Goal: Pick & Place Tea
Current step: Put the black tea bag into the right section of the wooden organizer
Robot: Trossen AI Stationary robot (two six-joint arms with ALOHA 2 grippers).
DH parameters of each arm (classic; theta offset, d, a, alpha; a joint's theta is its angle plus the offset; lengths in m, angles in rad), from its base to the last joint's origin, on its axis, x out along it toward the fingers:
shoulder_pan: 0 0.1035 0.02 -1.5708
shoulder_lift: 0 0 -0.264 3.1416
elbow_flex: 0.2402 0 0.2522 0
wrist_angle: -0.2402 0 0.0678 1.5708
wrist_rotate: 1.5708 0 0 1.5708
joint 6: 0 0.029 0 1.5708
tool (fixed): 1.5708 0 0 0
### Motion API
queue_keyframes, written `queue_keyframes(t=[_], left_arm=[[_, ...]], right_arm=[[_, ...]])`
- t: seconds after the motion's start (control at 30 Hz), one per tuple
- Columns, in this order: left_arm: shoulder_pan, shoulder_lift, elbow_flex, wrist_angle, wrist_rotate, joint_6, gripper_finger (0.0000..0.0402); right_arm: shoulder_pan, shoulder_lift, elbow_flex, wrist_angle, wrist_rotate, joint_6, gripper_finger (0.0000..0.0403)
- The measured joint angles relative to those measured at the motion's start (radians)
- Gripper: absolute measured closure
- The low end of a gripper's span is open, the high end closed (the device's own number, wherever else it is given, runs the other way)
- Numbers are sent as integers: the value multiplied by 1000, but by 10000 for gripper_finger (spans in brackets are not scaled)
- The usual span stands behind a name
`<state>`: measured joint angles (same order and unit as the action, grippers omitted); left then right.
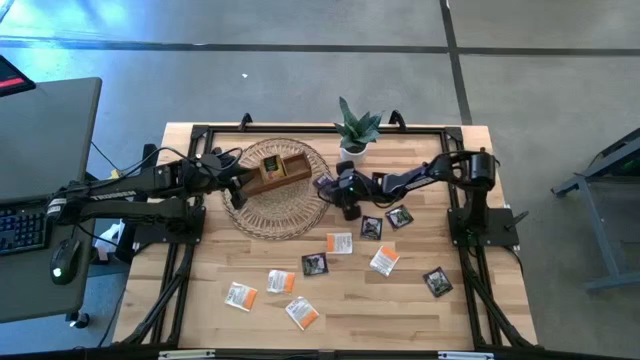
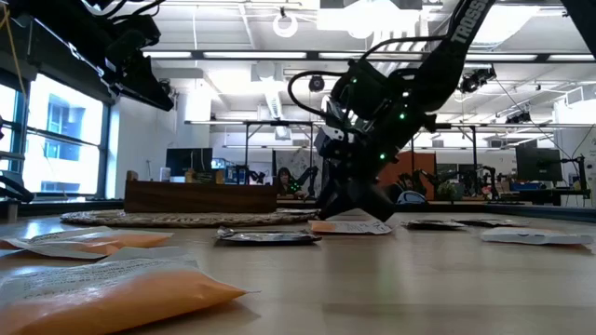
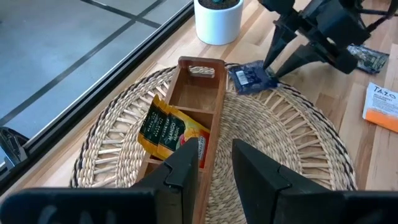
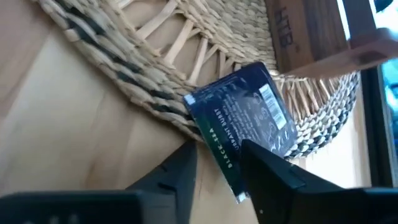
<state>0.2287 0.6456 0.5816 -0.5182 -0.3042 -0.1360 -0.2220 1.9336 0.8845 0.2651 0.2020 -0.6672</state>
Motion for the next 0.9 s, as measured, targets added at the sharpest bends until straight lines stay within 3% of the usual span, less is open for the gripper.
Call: queue_keyframes(t=[0.27,0.57,0.73,0.9], left_arm=[[0,0,0,0,-1,0,305],[0,0,0,-2,-1,0,305],[0,0,0,-3,-2,6,305],[0,0,0,-2,-1,8,305]], right_arm=[[2,-6,-3,33,6,-51,394],[59,-85,-5,18,165,-128,399],[92,-123,19,83,126,-75,400],[107,-96,138,107,86,-51,401]])
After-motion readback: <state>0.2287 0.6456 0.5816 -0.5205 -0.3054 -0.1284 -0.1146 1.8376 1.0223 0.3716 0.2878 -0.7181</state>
